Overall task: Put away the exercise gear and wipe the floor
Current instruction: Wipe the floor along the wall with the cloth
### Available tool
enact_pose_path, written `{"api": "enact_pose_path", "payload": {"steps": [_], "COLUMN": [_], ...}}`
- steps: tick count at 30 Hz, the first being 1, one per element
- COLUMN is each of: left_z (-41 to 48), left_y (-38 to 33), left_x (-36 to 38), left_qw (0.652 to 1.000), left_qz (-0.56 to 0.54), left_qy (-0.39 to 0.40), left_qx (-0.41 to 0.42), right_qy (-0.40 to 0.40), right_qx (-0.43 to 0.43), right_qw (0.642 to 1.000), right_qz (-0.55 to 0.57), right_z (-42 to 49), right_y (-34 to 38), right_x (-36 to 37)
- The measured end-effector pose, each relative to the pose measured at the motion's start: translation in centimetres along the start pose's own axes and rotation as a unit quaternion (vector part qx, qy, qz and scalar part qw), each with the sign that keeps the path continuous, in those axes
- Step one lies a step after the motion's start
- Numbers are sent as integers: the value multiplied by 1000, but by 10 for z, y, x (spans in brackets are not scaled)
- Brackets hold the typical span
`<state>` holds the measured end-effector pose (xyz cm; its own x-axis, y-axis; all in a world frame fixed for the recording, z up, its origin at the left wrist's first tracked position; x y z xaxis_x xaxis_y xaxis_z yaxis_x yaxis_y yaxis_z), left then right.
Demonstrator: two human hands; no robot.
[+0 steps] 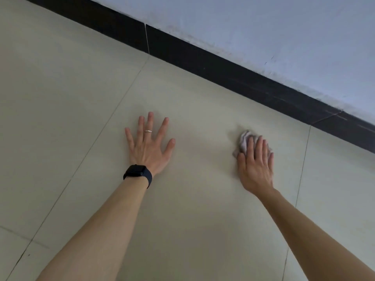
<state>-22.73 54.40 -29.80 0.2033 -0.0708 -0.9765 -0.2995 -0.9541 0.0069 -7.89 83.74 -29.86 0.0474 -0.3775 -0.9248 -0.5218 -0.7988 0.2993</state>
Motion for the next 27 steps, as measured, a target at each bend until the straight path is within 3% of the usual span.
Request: {"api": "enact_pose_path", "payload": {"steps": [2, 3, 5, 7, 8, 9, 10, 12, 14, 16, 18, 19, 21, 22, 24, 25, 27], "left_z": [15, 21, 27, 28, 28, 29, 29, 29, 29, 30, 31, 32, 32, 32, 32, 32, 32], "left_y": [1, 1, 2, 3, 3, 4, 4, 3, 3, 3, 3, 3, 4, 4, 3, 3, 2], "left_x": [2, 3, 4, 5, 5, 4, 3, 2, 2, 2, 2, 1, 1, 1, 0, -1, -1], "left_qw": [1000, 1000, 1000, 1000, 1000, 1000, 1000, 999, 999, 999, 999, 999, 1000, 1000, 1000, 1000, 1000], "left_qz": [2, -2, -6, -3, -3, -4, -7, -15, -22, -19, -12, -13, -15, -15, -15, -16, -18], "left_qy": [-1, -6, -17, -17, -18, -22, -26, -31, -34, -30, -28, -28, -24, -21, -20, -21, -26], "left_qx": [-3, -4, -9, -7, -6, -7, -8, -8, -9, -11, -12, -13, -12, -10, -9, -8, -4], "right_qy": [-65, -82, -52, 13, 28, 23, 9, -69, -166, -202, -225, -194, -106, -8, 52, 42, -14], "right_qx": [131, 124, -20, -222, -267, -260, -200, 41, 259, 298, 263, 241, 57, -68, -221, -228, -125], "right_qw": [987, 987, 998, 973, 960, 961, 977, 996, 944, 927, 935, 949, 993, 998, 973, 972, 992], "right_qz": [64, 55, 0, -67, -80, -86, -75, 33, 116, 102, 74, 61, 17, -17, -38, -43, -10], "right_z": [13, 15, 12, 7, 13, 27, 47, 89, 110, 138, 158, 155, 147, 137, 126, 129, 147], "right_y": [-12, -2, 39, 75, 76, 67, 50, -2, -24, 0, 41, 69, 133, 154, 157, 145, 108], "right_x": [-7, -5, 9, 19, 17, 10, -2, -30, -43, -41, -27, -21, -2, 19, 18, 11, -7]}}
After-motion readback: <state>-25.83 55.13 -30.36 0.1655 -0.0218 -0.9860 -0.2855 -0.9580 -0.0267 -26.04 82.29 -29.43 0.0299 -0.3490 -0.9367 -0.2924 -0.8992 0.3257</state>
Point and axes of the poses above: each hand's wrist, its own z-axis towards the middle knuckle, its own x-axis out of the palm, y = z × x, the point moved 10 cm from there along z, towards the middle knuckle, and after that the axes turned 10 degrees about z, right-handed, at the moved point
